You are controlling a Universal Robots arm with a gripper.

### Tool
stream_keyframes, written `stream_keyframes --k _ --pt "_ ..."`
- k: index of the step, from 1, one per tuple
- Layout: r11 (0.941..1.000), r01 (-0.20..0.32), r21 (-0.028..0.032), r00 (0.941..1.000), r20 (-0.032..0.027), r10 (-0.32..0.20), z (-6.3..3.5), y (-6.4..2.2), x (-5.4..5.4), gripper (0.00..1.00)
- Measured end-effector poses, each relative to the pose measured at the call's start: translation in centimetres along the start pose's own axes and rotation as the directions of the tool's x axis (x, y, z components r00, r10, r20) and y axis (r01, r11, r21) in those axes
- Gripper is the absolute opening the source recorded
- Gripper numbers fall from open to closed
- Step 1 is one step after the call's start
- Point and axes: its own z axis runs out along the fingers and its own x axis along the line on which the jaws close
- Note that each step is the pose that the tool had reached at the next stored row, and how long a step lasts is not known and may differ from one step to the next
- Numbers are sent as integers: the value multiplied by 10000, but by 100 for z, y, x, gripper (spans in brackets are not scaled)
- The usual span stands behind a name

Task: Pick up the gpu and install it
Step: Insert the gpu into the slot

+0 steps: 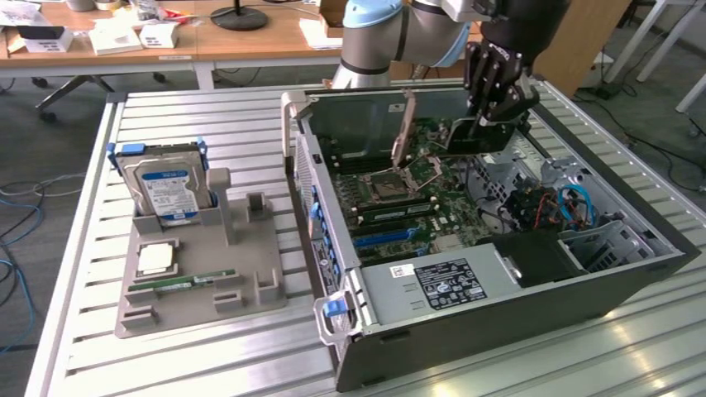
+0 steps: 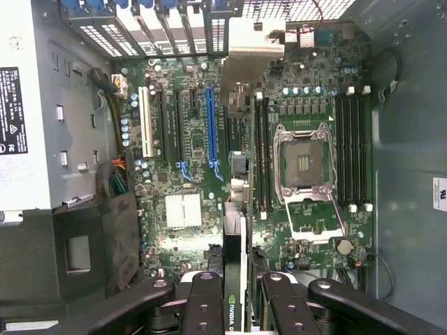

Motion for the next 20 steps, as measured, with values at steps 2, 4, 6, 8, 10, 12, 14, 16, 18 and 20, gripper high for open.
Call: stream_keyframes --k 2,4,6,8,10,12,14,16,18,20 --pt "10000 2 -1 10000 7 -2 12 4 0 26" --pt "10000 2 -1 10000 12 -2 27 8 1 26" --pt "10000 3 -2 10000 20 -3 43 12 1 26" --pt "10000 3 -3 10000 23 -3 55 14 1 26" --pt "10000 2 -3 10000 21 -2 57 14 2 26" --pt "10000 2 -3 10000 22 -2 57 14 2 26" --pt "10000 2 -3 10000 24 -2 58 14 2 26" --pt "10000 2 -3 10000 23 -2 58 14 2 26" --pt "10000 2 -3 10000 24 -2 58 14 2 26" --pt "10000 -1 -3 10000 24 1 58 22 2 26"
